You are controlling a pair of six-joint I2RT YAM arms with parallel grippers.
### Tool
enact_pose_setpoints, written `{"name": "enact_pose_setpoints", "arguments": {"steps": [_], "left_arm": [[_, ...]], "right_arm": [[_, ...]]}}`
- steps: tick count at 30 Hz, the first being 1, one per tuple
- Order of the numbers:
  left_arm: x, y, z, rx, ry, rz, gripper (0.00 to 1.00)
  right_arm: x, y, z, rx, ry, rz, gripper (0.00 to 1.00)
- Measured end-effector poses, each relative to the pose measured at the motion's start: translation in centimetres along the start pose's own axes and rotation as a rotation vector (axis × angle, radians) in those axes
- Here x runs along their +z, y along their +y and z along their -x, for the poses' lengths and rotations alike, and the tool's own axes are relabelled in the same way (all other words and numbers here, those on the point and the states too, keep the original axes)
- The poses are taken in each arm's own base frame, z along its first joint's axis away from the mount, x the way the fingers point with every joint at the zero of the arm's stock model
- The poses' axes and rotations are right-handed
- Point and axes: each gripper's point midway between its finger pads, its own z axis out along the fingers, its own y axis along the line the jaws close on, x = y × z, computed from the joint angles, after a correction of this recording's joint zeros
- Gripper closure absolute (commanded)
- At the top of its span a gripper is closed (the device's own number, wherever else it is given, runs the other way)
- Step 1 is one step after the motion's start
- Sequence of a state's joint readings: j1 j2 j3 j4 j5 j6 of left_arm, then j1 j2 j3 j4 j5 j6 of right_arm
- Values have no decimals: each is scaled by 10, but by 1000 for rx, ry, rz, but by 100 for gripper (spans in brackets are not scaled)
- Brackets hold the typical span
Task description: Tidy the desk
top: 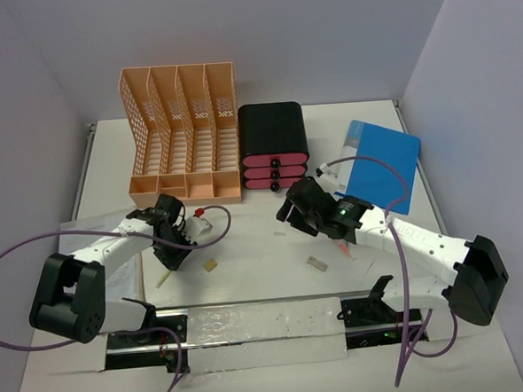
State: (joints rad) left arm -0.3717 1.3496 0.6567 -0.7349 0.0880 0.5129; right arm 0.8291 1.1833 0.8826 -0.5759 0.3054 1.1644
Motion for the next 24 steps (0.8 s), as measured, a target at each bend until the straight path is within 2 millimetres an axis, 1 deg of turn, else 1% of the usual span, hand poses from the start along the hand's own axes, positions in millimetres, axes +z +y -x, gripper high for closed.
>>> {"name": "enact_pose_setpoints", "arguments": {"steps": [3, 6, 8, 9, 10, 12, 16, 19, 23, 24], "left_arm": [[1, 0, 0, 0, 3, -3, 64], [1, 0, 0, 1, 7, -3, 71], [2, 2, 0, 5, 12, -2, 78], [2, 3, 0, 9, 16, 0, 89], [2, 4, 1, 13, 21, 1, 95], [2, 4, 0, 18, 28, -3, 99], [1, 4, 1, 20, 25, -8, 100], [1, 4, 4, 10, 2, -10, 100], [-2, 6, 15, 3, -77, -1, 100], [-3, 6, 17, 2, -97, 3, 100]], "right_arm": [[-4, -3, 1, 49, -3, -12, 30], [-9, -3, 4, 91, -17, -7, 30], [-12, -4, 5, 120, -23, 4, 30], [-12, -5, 4, 133, -21, 6, 30], [-11, -5, 2, 142, -14, 7, 31], [-9, -5, -5, 159, 8, 10, 31], [-3, -2, -27, 182, 71, 15, 31], [4, 0, -44, 200, 118, -4, 34], [17, -11, -53, 267, 130, -103, 44], [19, -15, -54, 285, 129, -129, 45]]}}
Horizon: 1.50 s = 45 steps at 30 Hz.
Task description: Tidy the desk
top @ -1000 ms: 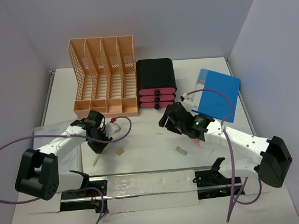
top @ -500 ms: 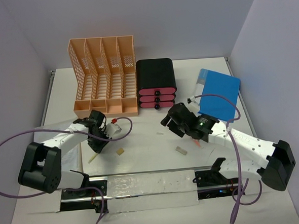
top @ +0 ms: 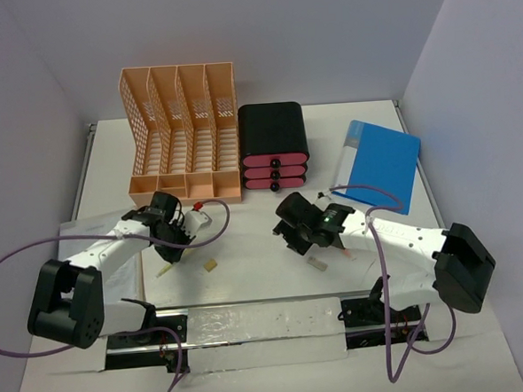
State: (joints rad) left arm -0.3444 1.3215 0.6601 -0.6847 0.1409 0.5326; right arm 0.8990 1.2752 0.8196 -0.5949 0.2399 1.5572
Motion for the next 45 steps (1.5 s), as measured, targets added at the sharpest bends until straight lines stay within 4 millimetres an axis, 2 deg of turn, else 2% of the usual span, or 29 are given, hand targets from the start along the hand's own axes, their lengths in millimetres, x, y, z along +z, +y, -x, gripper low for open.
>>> {"name": "enact_pose_setpoints", "arguments": {"steps": [3, 8, 11, 13, 17, 23, 31, 38, 45], "left_arm": [[-6, 2, 10, -1, -66, 9, 100], [-12, 3, 20, -3, -126, 10, 100], [-12, 5, 22, -5, -137, 13, 100], [-12, 6, 23, -7, -144, 18, 100], [-12, 7, 24, -9, -150, 20, 100], [-16, 6, 28, -3, -176, 21, 100], [-16, 6, 30, 1, -185, 19, 100], [-16, 5, 31, 2, -188, 15, 100], [-16, 5, 33, 4, -196, 11, 100]], "right_arm": [[5, -7, 10, 86, -38, -78, 43], [11, 5, 24, 201, -87, -113, 42], [21, 8, 26, 246, -82, -150, 43], [31, 2, 28, 268, -76, -190, 43], [45, -8, 27, 293, -68, -249, 42], [50, -4, 25, 315, -62, -242, 41], [69, -14, 18, 322, -46, -297, 41], [76, -9, 22, 349, -36, -279, 43], [85, -12, 18, 331, -13, -301, 45]]}}
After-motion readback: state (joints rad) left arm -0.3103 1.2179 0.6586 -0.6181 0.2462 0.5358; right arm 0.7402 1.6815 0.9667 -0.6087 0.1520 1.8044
